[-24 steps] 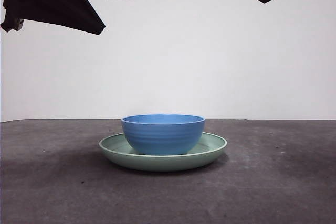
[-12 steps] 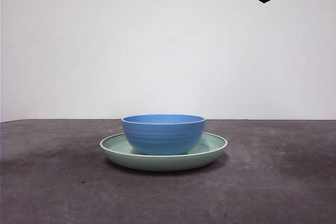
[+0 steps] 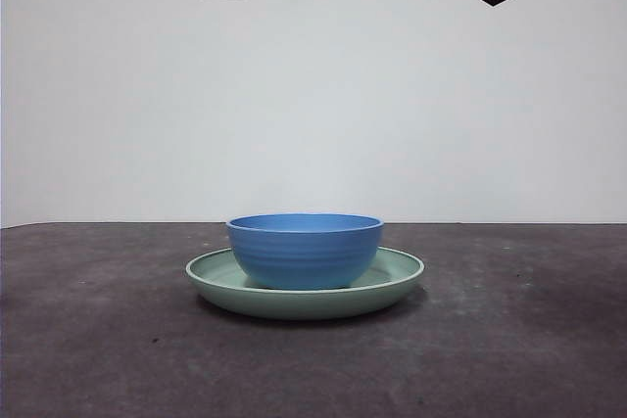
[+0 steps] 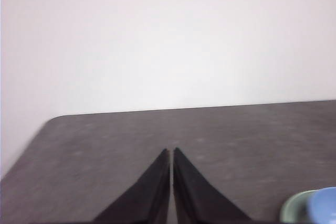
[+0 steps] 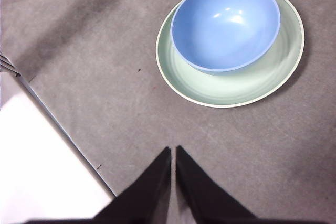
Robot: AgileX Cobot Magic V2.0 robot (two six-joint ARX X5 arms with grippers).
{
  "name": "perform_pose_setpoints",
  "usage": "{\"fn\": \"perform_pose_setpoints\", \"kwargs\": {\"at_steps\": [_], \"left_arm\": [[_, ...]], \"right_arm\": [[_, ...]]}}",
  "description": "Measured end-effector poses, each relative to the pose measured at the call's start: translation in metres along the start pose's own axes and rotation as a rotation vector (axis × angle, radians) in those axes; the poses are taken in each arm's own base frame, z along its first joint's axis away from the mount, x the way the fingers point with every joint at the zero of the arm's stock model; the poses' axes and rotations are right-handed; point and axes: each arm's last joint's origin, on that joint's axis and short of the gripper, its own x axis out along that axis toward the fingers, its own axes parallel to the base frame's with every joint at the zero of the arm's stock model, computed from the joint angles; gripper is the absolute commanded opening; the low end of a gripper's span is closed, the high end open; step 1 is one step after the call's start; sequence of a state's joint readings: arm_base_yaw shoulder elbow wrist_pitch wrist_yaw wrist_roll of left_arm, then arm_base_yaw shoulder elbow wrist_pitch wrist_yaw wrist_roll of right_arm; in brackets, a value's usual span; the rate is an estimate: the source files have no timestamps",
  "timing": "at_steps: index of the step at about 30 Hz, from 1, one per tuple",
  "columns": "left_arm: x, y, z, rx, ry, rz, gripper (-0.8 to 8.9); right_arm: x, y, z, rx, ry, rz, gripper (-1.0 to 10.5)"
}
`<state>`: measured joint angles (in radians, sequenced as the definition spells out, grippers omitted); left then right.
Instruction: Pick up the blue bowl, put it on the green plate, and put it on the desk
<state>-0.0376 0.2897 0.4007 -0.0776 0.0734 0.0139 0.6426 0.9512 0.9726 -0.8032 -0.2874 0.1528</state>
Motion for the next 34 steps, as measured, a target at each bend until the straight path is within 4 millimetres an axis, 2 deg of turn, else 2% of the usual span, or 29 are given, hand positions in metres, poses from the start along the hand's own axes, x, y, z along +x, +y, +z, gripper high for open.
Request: {"fn": "perform_pose_setpoints", "kwargs": {"at_steps": [6,12,17,34], "left_arm": [[-0.006,0.003,-0.057,-0.005,0.057,0.044,0.10],[-0.008,0.003,-0.089,-0.010,0.083,0.047,0.10],[-0.008,0.002,-0.103,-0.013,0.101,0.047,0.10],[-0.010,0.002,-0.112,-0.020,0.184,0.048,0.10]], "right_arm": [[0.000,0.000,0.000,0.000,0.000,0.000,0.1],[0.000,0.000,0.000,0.000,0.000,0.000,0.1],[0.000,0.000,0.000,0.000,0.000,0.000,0.1],[0.000,0.000,0.000,0.000,-0.001,0.000,0.1]]}}
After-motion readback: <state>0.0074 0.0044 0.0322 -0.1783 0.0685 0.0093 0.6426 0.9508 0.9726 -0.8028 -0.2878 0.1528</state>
